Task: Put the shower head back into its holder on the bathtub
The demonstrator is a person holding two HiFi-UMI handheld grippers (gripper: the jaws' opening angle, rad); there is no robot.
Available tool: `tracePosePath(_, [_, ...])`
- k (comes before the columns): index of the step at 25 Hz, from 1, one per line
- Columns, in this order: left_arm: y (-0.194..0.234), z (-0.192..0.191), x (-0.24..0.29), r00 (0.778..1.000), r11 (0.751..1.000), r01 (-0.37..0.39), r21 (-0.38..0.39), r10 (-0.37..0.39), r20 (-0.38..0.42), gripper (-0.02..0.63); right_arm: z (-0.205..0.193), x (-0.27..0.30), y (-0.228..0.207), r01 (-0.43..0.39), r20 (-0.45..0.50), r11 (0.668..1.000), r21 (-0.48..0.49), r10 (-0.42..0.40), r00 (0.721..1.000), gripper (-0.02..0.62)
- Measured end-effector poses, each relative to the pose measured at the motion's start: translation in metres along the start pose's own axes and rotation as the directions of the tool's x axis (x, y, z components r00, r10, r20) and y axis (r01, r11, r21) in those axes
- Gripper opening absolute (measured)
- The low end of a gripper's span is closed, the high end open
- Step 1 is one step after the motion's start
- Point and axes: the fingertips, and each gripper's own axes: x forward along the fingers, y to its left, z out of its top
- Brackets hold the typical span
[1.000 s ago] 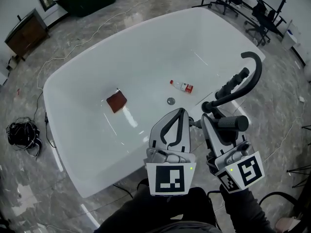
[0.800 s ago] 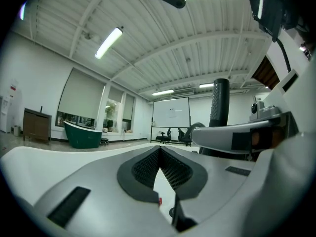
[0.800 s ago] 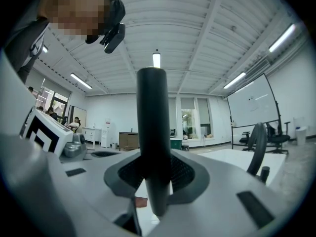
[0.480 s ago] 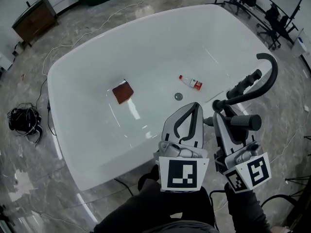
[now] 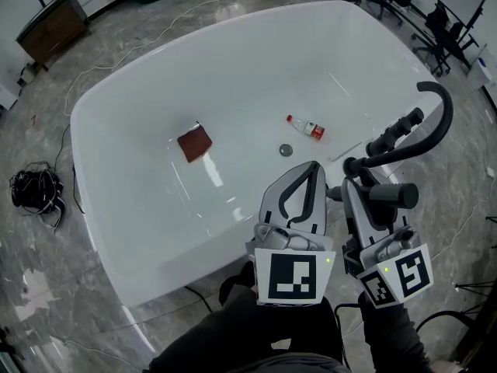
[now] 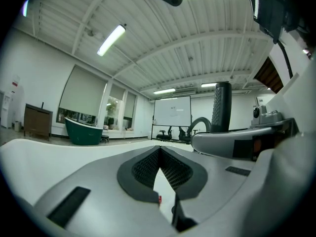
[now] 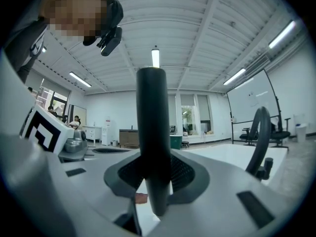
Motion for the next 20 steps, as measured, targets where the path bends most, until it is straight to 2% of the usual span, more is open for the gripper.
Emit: tracePosePath(20, [0.006, -0.025, 0.011, 1.0, 1.0, 0.001, -0.004, -0.001, -0.016, 0.003, -0.029, 0.012, -0.007, -0.002, -0.02, 1.0, 0.01, 0.002, 1.0, 0.114])
